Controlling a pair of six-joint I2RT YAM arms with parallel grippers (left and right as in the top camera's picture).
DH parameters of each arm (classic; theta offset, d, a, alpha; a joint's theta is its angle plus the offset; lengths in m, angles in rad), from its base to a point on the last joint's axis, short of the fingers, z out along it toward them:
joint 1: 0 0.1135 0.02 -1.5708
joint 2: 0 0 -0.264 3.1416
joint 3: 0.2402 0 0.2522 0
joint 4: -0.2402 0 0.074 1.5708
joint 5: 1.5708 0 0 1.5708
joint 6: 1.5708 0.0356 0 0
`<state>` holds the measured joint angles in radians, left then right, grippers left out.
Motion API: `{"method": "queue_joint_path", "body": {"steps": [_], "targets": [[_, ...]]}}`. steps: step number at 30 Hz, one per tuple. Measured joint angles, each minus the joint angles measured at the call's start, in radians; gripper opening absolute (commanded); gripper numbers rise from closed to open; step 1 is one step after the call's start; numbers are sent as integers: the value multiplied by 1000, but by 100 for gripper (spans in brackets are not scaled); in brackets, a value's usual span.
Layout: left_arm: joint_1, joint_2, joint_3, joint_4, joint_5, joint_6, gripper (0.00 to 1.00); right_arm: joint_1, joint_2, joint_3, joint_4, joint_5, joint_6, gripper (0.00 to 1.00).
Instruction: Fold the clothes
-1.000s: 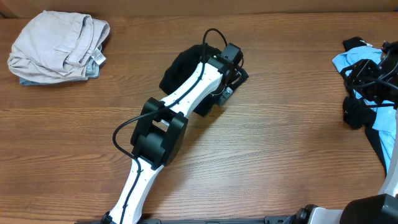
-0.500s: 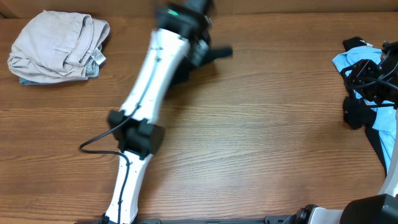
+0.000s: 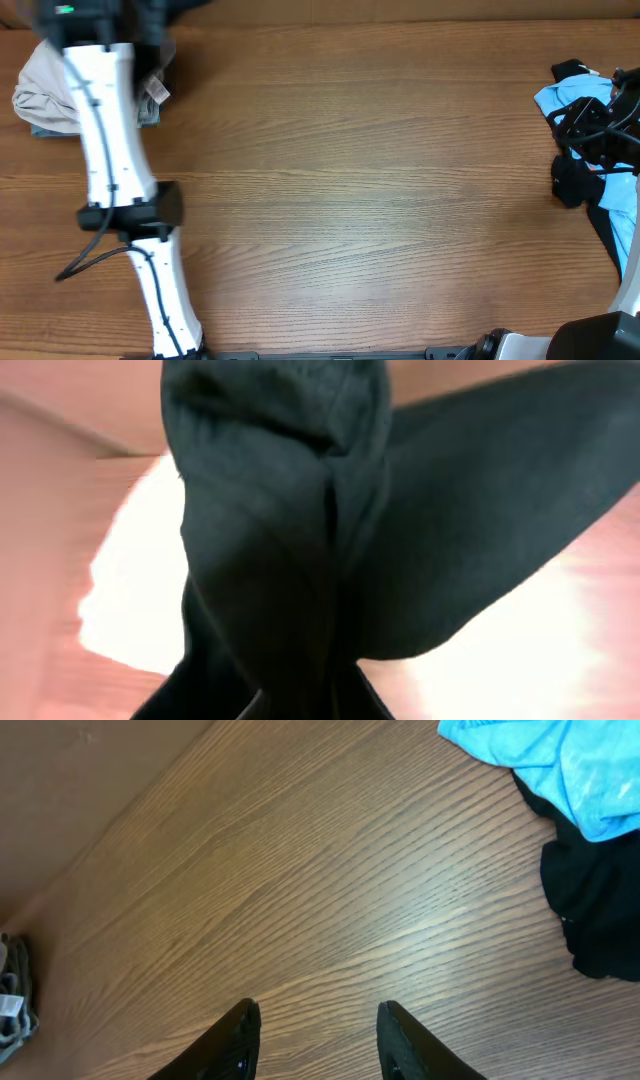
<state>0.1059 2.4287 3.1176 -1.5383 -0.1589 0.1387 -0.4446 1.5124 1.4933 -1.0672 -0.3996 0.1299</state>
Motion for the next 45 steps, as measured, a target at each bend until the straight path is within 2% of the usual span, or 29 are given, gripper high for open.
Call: {"method": "queue_joint_path", "body": {"steps": [8,12,17,23,24,26,28,29,30,34,38,42,45], "targets": [[234,0,-11,269,7,44,4,0,0,0,-6,0,0,41],[324,0,-98,422,63,77,4,0,0,0,-27,5,0,41],[361,-1,-282,562,88,138,4,9,0,0,-62,54,0,42],[342,-1,-493,588,113,148,6,41,0,0,-58,88,0,42],[333,-1,-520,589,119,142,8,46,0,0,-58,90,0,42],[305,-1,-581,576,131,121,26,53,0,0,-51,92,0,42],[274,-1,-630,554,144,99,64,55,0,0,-49,93,0,46],[253,-1,-661,538,152,97,92,55,0,0,-48,93,1,47],[232,-1,-689,521,161,92,100,55,0,0,-47,93,-1,48],[146,-1,-764,472,174,73,100,55,0,0,-39,94,0,48],[77,-1,-758,425,174,56,100,55,0,0,-21,92,0,49],[26,-1,-676,335,177,38,100,55,1,9,-34,92,-2,57],[-1,-2,-558,269,184,27,100,55,3,61,-66,92,-11,68]]}}
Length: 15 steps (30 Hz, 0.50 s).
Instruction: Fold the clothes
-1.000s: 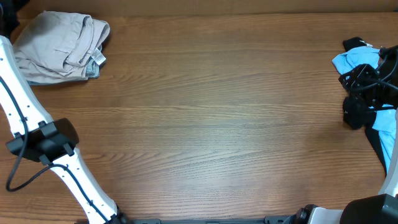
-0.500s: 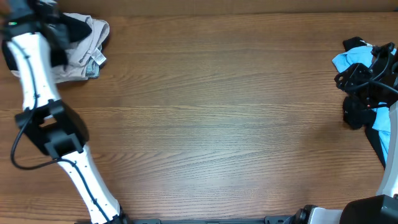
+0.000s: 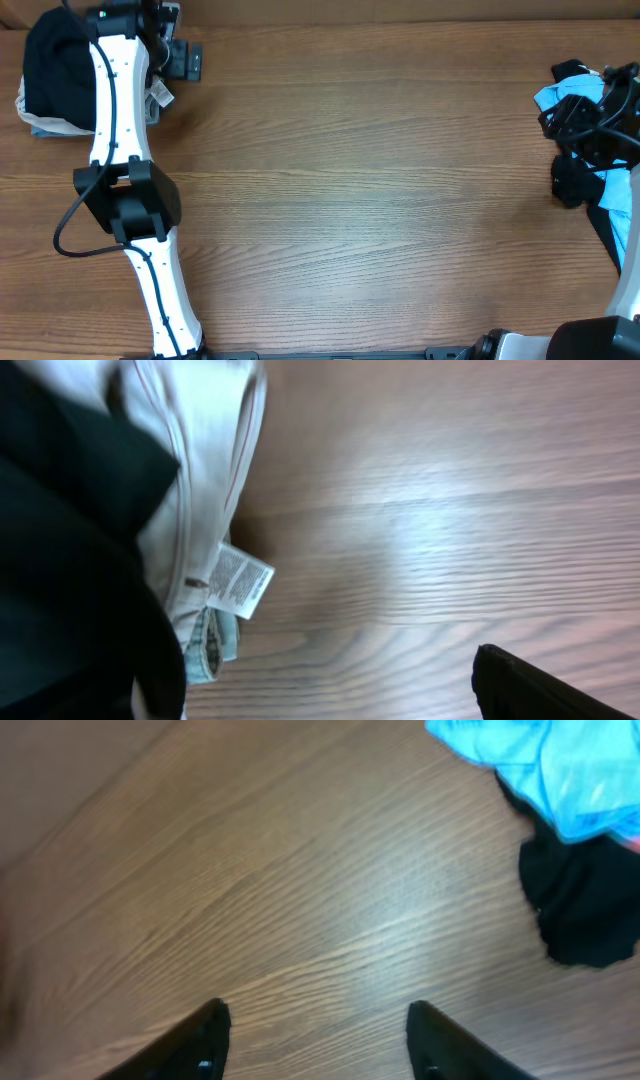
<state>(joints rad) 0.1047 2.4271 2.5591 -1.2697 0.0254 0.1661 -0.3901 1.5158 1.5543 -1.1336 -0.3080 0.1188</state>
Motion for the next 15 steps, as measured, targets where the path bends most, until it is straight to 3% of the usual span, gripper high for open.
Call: {"method": "queue_joint_path", "body": {"steps": [9,12,15], "targets": [[-18,-46,245,-108,17,-44,100,6,0,309,-180,-2,-44,88],[-18,-58,266,-112,19,-56,100,29,-1,407,-262,-2,-69,99],[-18,-60,267,-116,21,-60,100,65,-10,491,-328,1,-97,100]]}}
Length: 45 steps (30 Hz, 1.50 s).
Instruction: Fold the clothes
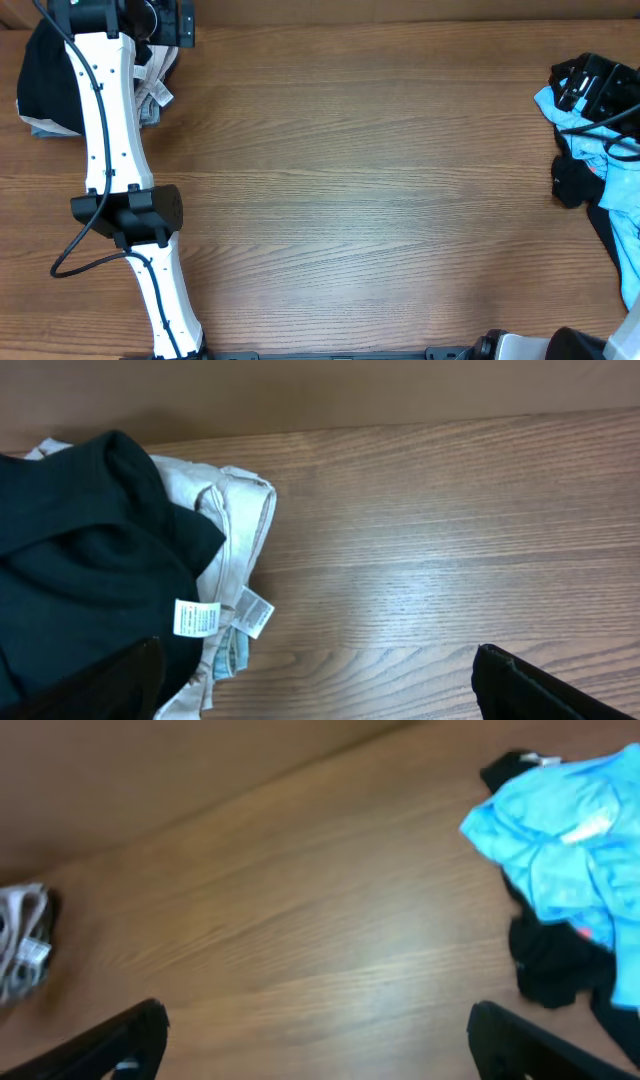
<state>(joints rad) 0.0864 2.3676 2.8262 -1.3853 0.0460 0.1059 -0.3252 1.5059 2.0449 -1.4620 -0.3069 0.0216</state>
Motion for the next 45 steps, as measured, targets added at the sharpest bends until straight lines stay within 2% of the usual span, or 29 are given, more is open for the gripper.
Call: {"method": "queue_joint_path", "body": {"steps": [5,11,21,24,28,31,37,42,45], "targets": [[0,0,0,0,0,-1,100,45,-67,72,-52,7,2,100],[0,0,0,-1,1,-3,100,46,-144,84,-106,-32,109,100],[0,0,0,-2,3,-3,100,46,-117,86,-174,-31,154,100],[0,0,0,-3,3,-3,100,47,-117,85,-150,0,158,100],[0,0,0,-3,3,-3,100,57,-147,20,39,45,160,100],[0,0,0,-3,3,-3,100,108,-243,-177,300,77,161,100],[0,0,0,-3,3,-3,100,195,-555,-746,810,97,161,100],[0,0,0,-4,4,-3,100,243,-820,-1248,1126,105,166,100],[0,0,0,-4,4,-3,100,271,-958,-1494,1261,105,174,100]]}}
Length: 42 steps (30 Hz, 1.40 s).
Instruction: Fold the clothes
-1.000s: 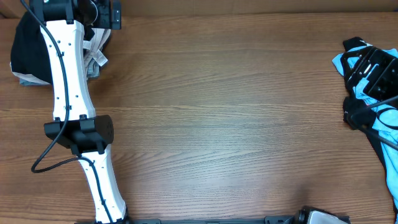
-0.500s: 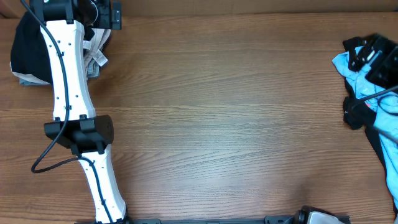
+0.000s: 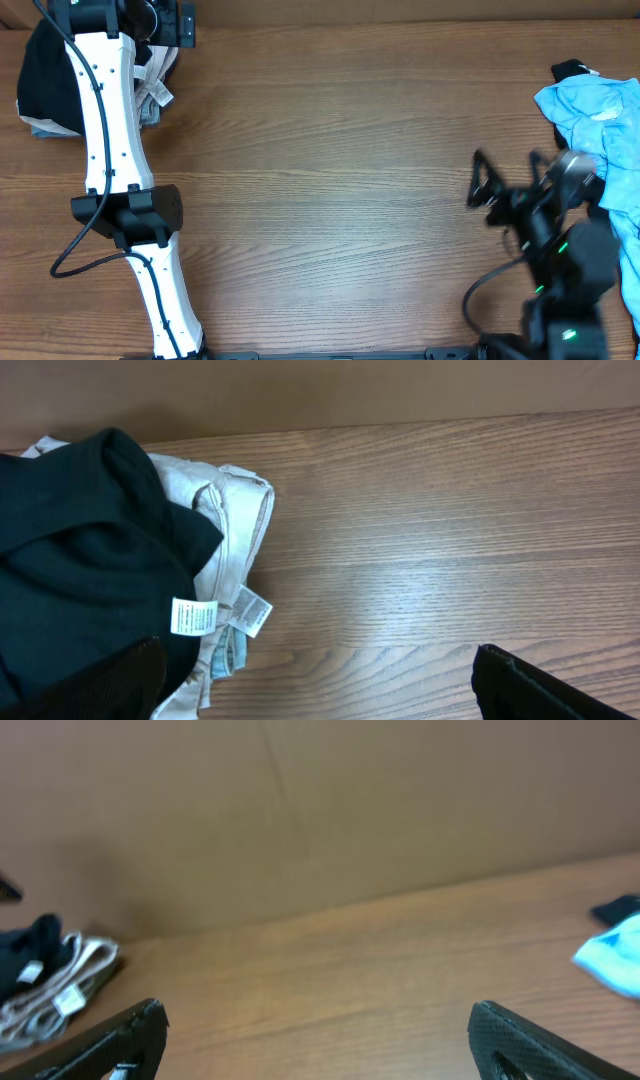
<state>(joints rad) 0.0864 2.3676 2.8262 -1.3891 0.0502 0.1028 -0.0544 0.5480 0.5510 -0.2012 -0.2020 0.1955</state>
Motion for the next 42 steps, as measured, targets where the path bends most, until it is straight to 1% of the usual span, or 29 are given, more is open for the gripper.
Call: {"method": "queue_joint_path", "body": {"steps": [3,6,9,13,23,26,34,42], "targets": [[0,0,0,0,0,0,100,26,-131,-199,104,1,6,100],[0,0,0,0,0,0,100,49,-236,-343,166,1,10,100],[0,0,0,0,0,0,100,63,-293,-434,204,8,11,100],[0,0,0,0,0,0,100,68,-360,-501,224,16,12,100],[0,0,0,0,0,0,100,89,-420,-533,181,-13,13,100],[0,0,0,0,0,0,100,89,-448,-533,141,-22,13,100],[0,0,0,0,0,0,100,89,-528,-533,139,-31,13,100],[0,0,0,0,0,0,100,89,-533,-533,139,-31,13,100]]}}
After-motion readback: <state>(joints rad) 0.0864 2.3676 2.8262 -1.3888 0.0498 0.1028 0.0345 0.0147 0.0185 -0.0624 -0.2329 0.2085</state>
